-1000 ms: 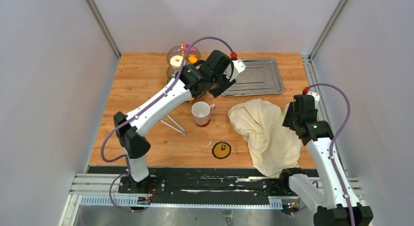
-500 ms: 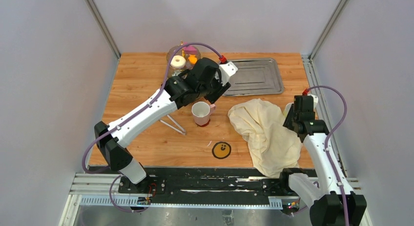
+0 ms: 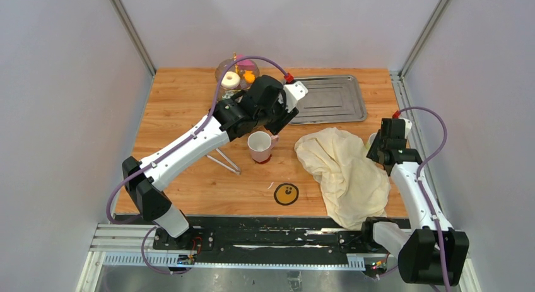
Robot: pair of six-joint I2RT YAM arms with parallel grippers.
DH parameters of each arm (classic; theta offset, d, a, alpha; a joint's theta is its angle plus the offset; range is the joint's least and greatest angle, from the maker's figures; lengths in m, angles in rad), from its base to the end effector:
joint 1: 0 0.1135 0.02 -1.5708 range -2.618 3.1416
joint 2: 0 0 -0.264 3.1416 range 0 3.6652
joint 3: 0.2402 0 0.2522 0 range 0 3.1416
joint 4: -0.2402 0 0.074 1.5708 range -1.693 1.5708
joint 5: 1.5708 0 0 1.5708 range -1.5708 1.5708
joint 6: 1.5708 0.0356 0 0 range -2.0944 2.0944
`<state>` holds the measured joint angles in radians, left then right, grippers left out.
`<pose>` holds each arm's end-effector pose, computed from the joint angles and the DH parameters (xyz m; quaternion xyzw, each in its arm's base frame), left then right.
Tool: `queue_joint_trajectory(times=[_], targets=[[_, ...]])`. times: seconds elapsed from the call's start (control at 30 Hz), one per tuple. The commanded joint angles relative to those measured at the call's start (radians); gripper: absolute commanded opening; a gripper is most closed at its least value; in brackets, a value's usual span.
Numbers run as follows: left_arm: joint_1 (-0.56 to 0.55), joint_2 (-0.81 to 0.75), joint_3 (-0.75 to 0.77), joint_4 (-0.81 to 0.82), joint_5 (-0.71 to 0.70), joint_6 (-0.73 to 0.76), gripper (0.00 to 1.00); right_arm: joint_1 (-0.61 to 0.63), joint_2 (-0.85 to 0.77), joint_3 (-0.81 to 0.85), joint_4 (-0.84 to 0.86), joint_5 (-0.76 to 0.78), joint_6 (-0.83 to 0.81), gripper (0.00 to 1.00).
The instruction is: Serve the afternoon tea
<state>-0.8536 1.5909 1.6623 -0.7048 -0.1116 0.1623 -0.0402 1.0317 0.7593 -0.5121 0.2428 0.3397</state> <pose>0.2353 -0.2638 0.3900 0.4113 0.7906 -0.1060 0.4412 0.2129 -0.0171 0.2552 0.2187 0.8917 -0.0539 0.3927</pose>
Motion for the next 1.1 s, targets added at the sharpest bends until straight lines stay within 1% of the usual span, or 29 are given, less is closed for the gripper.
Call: queue_joint_trajectory(times=[0.0,0.1,0.23,0.33,0.37,0.43,0.53,0.6,0.67,0.73,0.8,0.83,0.93,1.07], targets=[[-0.007,-0.006,-0.007,0.033,0.016,0.018,0.52,-0.022,0.013,-0.025,0.051,-0.004,0.003,0.40],[-0.007,-0.002,-0.003,0.037,0.021,0.020,0.52,-0.029,0.030,-0.045,0.087,-0.001,0.002,0.36],[-0.007,0.005,0.005,0.033,0.007,0.025,0.52,-0.035,0.048,-0.060,0.134,0.018,-0.019,0.28],[-0.007,0.006,0.006,0.032,0.004,0.028,0.52,-0.051,0.065,-0.056,0.145,0.047,-0.023,0.17],[-0.007,0.006,0.007,0.031,0.005,0.028,0.52,-0.061,0.067,-0.056,0.155,0.051,-0.023,0.16],[-0.007,0.010,0.008,0.030,0.009,0.030,0.52,-0.082,0.071,-0.066,0.182,0.053,-0.023,0.13],[-0.007,0.016,0.010,0.027,0.002,0.038,0.51,-0.108,0.085,-0.081,0.227,0.030,-0.021,0.12],[-0.007,0.020,0.015,0.021,-0.009,0.045,0.51,-0.117,0.105,-0.079,0.245,0.025,-0.019,0.13],[-0.007,0.025,0.021,0.012,-0.014,0.047,0.51,-0.118,0.125,-0.070,0.243,0.021,-0.018,0.18],[-0.007,0.021,0.019,0.008,-0.017,0.047,0.51,-0.119,0.131,-0.068,0.238,0.019,-0.012,0.29],[-0.007,0.017,0.012,0.009,-0.021,0.048,0.51,-0.118,0.133,-0.067,0.237,0.019,-0.011,0.45],[-0.007,0.014,0.009,0.009,-0.023,0.050,0.51,-0.118,0.133,-0.065,0.233,0.020,-0.010,0.49],[-0.007,0.007,0.003,0.010,-0.033,0.051,0.51,-0.120,0.146,-0.056,0.222,0.028,-0.011,0.51],[-0.007,0.001,-0.009,0.015,-0.041,0.053,0.51,-0.130,0.187,-0.043,0.221,0.026,-0.008,0.48]])
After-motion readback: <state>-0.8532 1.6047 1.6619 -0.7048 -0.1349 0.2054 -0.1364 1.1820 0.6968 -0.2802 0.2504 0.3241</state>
